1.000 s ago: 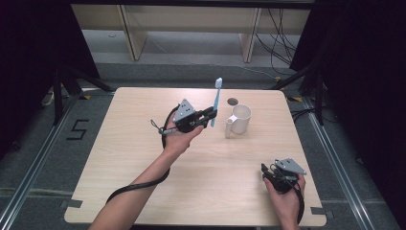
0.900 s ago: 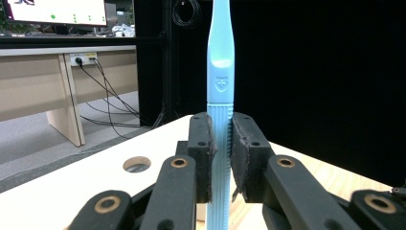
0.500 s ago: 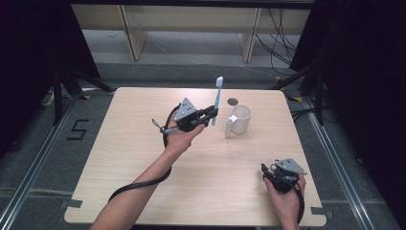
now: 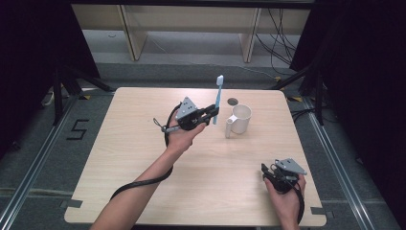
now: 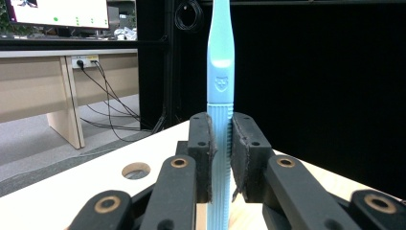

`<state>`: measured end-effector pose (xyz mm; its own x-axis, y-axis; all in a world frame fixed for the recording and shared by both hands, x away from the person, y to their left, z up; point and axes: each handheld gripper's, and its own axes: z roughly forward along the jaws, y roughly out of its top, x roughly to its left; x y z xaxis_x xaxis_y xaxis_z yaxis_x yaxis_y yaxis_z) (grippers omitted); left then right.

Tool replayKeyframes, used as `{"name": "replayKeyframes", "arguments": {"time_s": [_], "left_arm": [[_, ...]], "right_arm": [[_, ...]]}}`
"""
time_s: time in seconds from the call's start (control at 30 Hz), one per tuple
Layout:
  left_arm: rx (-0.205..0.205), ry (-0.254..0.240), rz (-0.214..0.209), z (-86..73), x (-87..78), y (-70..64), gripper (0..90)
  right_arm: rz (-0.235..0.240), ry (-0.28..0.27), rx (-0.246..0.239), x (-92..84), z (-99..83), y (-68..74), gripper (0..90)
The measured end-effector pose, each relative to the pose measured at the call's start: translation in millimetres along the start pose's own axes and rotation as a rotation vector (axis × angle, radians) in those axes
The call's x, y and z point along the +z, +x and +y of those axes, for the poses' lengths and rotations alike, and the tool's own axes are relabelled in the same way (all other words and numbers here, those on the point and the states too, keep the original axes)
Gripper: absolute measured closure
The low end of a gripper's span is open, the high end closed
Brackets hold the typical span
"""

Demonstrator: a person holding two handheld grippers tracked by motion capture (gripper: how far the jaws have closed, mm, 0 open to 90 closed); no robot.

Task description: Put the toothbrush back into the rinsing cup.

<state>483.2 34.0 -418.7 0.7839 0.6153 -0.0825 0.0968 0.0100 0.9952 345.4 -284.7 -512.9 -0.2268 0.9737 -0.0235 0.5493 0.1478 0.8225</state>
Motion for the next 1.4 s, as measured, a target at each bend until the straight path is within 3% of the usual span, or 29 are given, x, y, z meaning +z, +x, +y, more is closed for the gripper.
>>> {"name": "replayKeyframes", "arguments": {"time_s": [0.3, 0.47, 0.5, 0.63, 1.07, 1.17, 1.4], "left_arm": [[0.009, -0.006, 0.002, 3.4, 5.5, -2.5, 78.7], [0.009, -0.011, -0.003, 5.2, 9.8, -3.8, 78.7], [0.009, -0.009, -0.003, 5.6, 10.7, -4.1, 78.7], [0.009, -0.014, -0.009, 6.9, 13.5, -5.2, 78.7], [0.003, -0.006, -0.009, 4.8, 22.4, -5.8, 78.6], [0.003, -0.003, -0.011, 4.1, 24.9, -6.0, 78.6], [-0.002, -0.002, -0.013, 1.6, 31.9, -6.5, 78.7]], "right_arm": [[-0.002, -0.016, -0.021, 0.3, 0.0, -2.1, 43.6], [0.001, -0.01, -0.008, -0.3, 0.0, -1.1, 43.6], [0.011, -0.023, -0.034, 1.0, 0.1, -3.8, 43.6], [0.004, -0.024, -0.037, 1.1, 0.1, -4.1, 43.6], [0.002, -0.017, -0.035, 0.6, 0.2, -3.6, 43.6], [-0.002, 0.008, 0.011, -0.9, 0.0, 0.8, 43.6], [-0.002, -0.006, -0.012, -0.5, 0.1, -1.1, 43.6]]}}
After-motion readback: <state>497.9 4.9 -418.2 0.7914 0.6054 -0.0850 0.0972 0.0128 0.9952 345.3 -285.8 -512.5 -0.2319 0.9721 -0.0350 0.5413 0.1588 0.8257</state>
